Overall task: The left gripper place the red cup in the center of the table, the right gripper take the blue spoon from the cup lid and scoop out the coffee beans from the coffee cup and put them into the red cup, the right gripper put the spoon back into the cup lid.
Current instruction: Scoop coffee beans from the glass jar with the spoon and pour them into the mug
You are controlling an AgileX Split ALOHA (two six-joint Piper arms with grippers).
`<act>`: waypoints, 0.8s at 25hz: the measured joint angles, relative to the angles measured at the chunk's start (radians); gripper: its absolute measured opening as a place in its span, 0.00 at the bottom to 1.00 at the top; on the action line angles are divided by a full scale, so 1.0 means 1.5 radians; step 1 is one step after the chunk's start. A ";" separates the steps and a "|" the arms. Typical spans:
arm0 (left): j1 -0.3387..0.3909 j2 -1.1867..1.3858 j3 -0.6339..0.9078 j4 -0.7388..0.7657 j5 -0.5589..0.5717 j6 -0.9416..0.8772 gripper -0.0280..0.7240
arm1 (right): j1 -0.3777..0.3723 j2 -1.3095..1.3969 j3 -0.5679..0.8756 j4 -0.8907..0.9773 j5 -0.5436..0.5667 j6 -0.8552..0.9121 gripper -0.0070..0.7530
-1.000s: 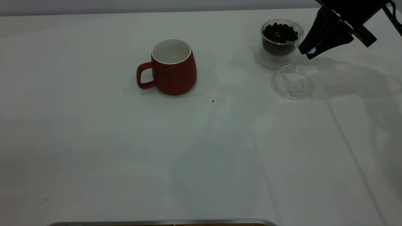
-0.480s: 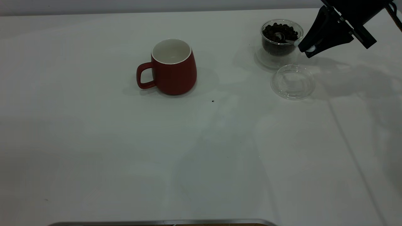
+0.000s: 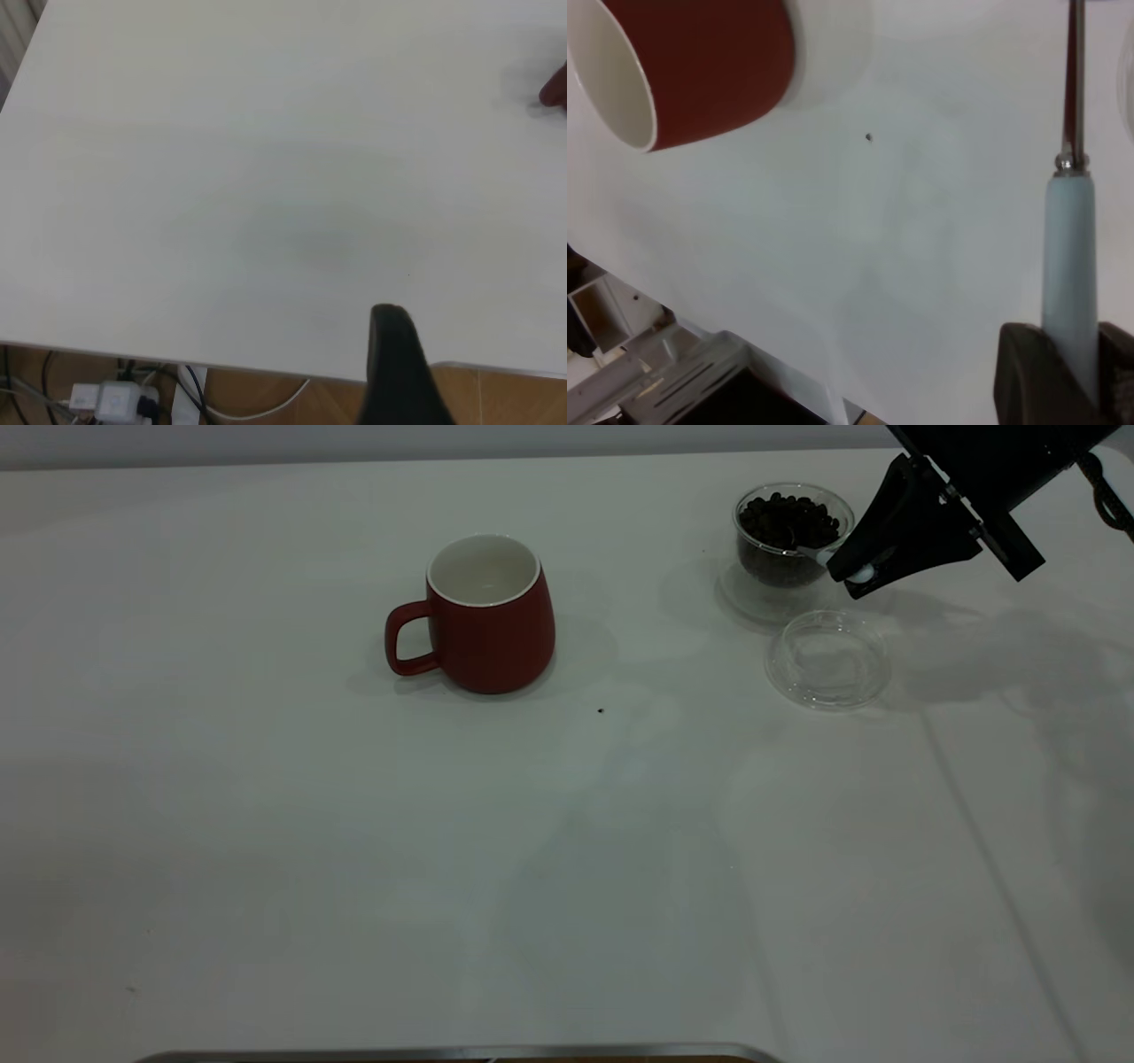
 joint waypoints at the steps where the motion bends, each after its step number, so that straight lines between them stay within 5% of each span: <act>1: 0.000 0.000 0.000 0.000 0.000 0.000 0.73 | 0.000 0.000 0.000 0.007 0.001 -0.003 0.16; 20: 0.000 0.000 0.000 0.000 0.000 0.000 0.73 | -0.005 0.000 0.000 0.034 0.010 -0.012 0.16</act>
